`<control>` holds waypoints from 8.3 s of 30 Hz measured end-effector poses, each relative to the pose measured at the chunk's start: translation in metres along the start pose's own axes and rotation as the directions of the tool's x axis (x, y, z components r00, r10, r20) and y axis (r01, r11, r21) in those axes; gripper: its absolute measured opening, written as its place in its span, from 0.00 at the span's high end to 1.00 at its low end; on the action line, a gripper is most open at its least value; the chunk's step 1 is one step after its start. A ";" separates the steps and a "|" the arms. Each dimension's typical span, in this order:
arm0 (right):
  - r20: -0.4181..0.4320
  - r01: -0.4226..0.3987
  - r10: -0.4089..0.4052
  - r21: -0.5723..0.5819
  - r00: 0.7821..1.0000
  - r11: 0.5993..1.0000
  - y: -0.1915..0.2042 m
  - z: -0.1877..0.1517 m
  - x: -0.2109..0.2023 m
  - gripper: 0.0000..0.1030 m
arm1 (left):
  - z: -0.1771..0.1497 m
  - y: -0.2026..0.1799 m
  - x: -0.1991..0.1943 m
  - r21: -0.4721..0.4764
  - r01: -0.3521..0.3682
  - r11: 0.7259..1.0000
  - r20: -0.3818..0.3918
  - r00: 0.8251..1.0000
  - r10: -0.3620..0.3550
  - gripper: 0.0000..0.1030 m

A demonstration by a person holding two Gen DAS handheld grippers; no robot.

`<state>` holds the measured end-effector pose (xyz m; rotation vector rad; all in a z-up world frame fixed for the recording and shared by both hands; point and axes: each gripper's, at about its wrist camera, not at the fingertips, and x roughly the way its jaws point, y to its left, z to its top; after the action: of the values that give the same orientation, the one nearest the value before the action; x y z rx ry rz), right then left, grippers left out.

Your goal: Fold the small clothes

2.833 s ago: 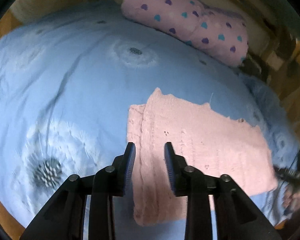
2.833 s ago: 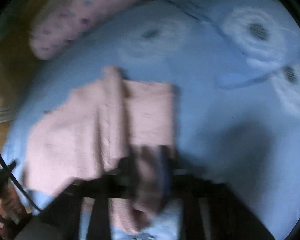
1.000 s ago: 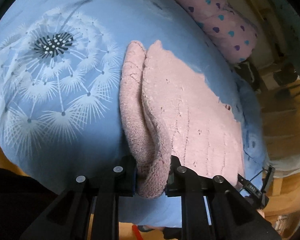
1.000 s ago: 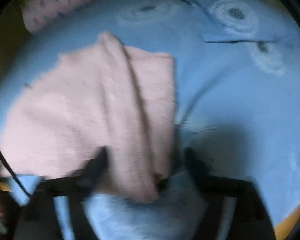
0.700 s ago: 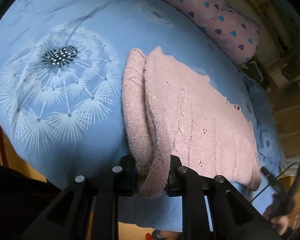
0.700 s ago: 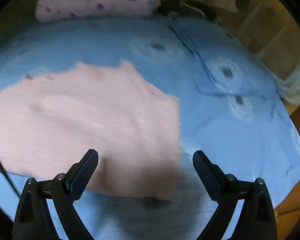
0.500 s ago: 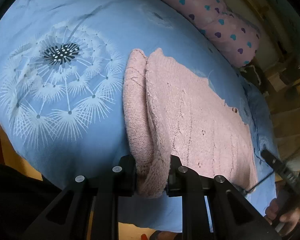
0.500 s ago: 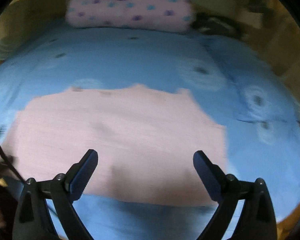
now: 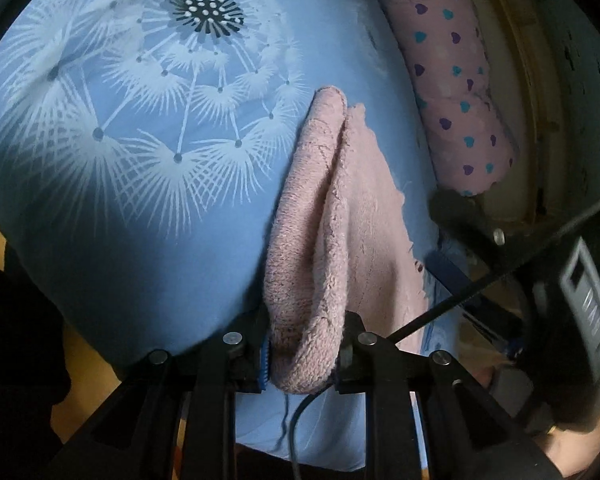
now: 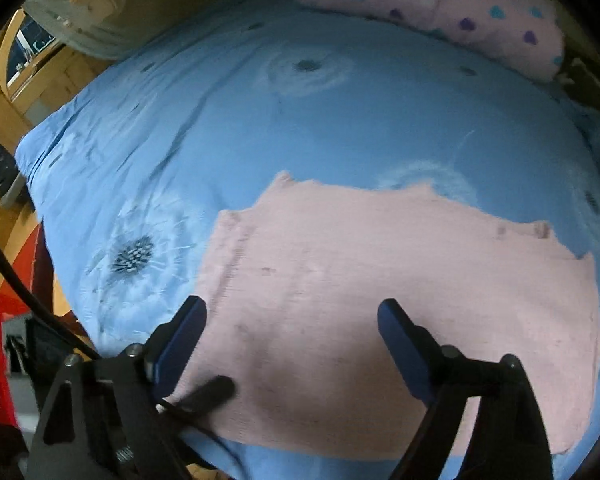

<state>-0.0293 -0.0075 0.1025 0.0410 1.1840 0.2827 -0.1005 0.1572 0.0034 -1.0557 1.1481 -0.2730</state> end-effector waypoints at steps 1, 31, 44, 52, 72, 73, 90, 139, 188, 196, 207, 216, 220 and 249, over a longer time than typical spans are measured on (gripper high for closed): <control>-0.017 0.001 -0.001 -0.009 1.000 1.000 0.002 0.004 0.003 0.15 | 0.000 0.001 0.000 0.001 -0.001 1.000 -0.001 1.000 0.001 0.99; -0.369 0.217 -0.261 -0.158 0.892 0.963 0.065 0.023 0.099 0.40 | -0.005 -0.006 0.000 -0.048 -0.032 0.998 -0.025 0.999 0.031 0.97; -0.152 0.053 -0.077 -0.155 0.985 0.986 0.092 0.024 0.039 0.86 | 0.018 0.010 -0.068 0.009 0.142 0.990 0.082 0.986 -0.143 1.00; -0.203 -0.006 -0.023 -0.140 0.979 0.990 0.092 0.009 0.062 0.86 | 0.015 0.010 -0.062 0.019 0.079 0.997 0.080 0.994 -0.080 1.00; -0.060 -0.287 0.285 -0.017 0.957 0.958 0.039 0.030 0.020 0.87 | -0.015 -0.039 -0.058 0.249 -0.074 0.966 0.209 0.978 0.021 1.00; -0.057 -0.289 0.287 -0.015 0.956 0.957 0.039 0.030 0.019 0.87 | -0.017 -0.042 -0.058 0.262 -0.079 0.962 0.213 0.977 0.022 1.00; -0.002 -0.325 0.325 0.003 0.946 0.946 0.019 0.029 0.003 0.87 | -0.028 -0.066 -0.051 0.403 -0.085 0.911 0.221 0.975 -0.007 1.00; 0.217 -0.427 0.398 0.107 0.891 0.898 -0.163 -0.022 -0.071 0.87 | -0.103 -0.167 0.040 0.731 -0.061 0.680 0.067 0.998 0.017 1.00; 0.398 -0.471 0.351 0.258 0.848 0.844 -0.335 -0.097 -0.140 0.87 | -0.192 -0.247 0.113 0.921 -0.043 0.387 0.025 0.998 0.050 1.00; 0.415 -0.417 0.301 0.221 0.858 0.882 -0.333 -0.091 -0.143 0.87 | -0.197 -0.244 0.127 0.914 -0.033 0.405 0.015 0.999 0.046 1.00; 0.254 -0.323 0.235 0.397 0.938 0.859 -0.376 -0.152 -0.114 0.86 | -0.225 -0.209 0.153 0.937 0.006 0.350 -0.056 0.989 0.134 1.00; 0.247 -0.318 0.225 0.459 0.943 0.830 -0.395 -0.162 -0.110 0.86 | -0.230 -0.212 0.175 0.936 -0.014 0.351 -0.044 0.987 0.157 0.99; 0.219 -0.279 0.192 0.497 0.957 0.822 -0.405 -0.164 -0.102 0.83 | -0.234 -0.211 0.185 0.943 0.032 0.330 -0.094 0.981 0.173 0.85; 0.231 -0.213 0.112 0.479 0.967 0.852 -0.396 -0.077 -0.056 0.51 | -0.132 -0.134 0.145 0.916 -0.228 0.330 0.156 0.960 0.231 0.61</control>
<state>-0.0418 -0.4113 0.0525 0.6181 1.0313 0.1083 -0.1060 -0.0797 0.0191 0.1685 0.8819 -0.6122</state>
